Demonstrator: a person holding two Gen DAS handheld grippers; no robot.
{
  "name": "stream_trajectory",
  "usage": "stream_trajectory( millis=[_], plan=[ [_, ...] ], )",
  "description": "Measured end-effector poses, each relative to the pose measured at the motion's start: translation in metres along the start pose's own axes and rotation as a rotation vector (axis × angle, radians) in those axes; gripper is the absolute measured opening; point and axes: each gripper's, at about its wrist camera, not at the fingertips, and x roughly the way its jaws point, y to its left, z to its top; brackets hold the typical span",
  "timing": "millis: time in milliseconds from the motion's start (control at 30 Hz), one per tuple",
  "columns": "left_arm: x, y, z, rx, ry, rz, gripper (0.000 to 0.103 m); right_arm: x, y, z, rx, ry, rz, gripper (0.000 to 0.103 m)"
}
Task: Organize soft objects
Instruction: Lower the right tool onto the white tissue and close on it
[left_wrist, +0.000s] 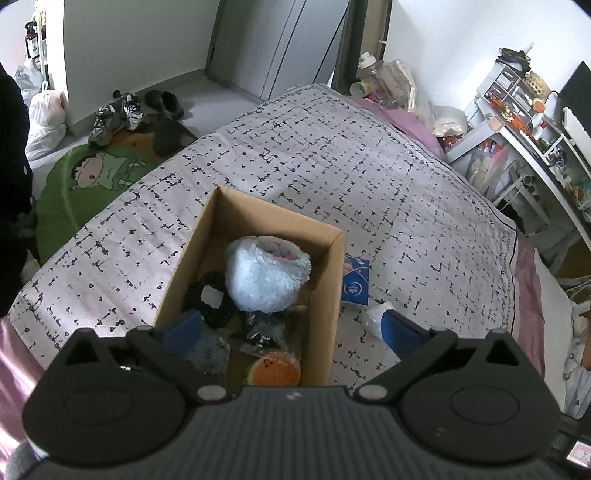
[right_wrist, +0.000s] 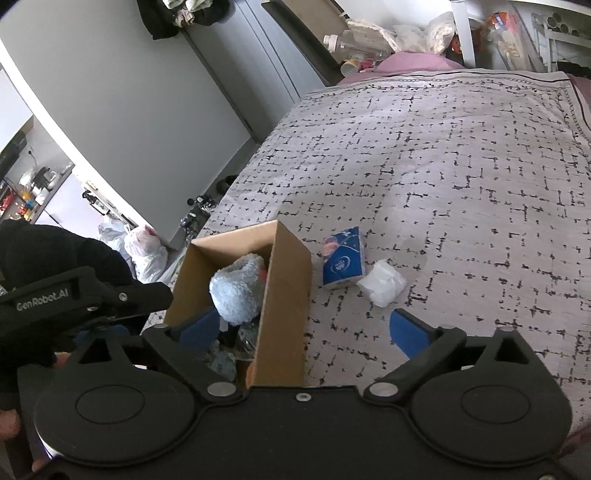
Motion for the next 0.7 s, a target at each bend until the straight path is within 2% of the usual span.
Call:
stream_trajectory(
  millis=[367, 700],
  plan=[
    [-0.001, -0.019, -0.010, 0.041, 0.005, -0.019, 0.102, -0.007, -0.027, -0.004, 0.008, -0.010, -0.041, 0.102],
    [0.012, -0.044, -0.013, 0.050, 0.069, -0.013, 0.102, -0.004, -0.036, 0.004, -0.114, 0.032, -0.058, 0.102]
  ],
)
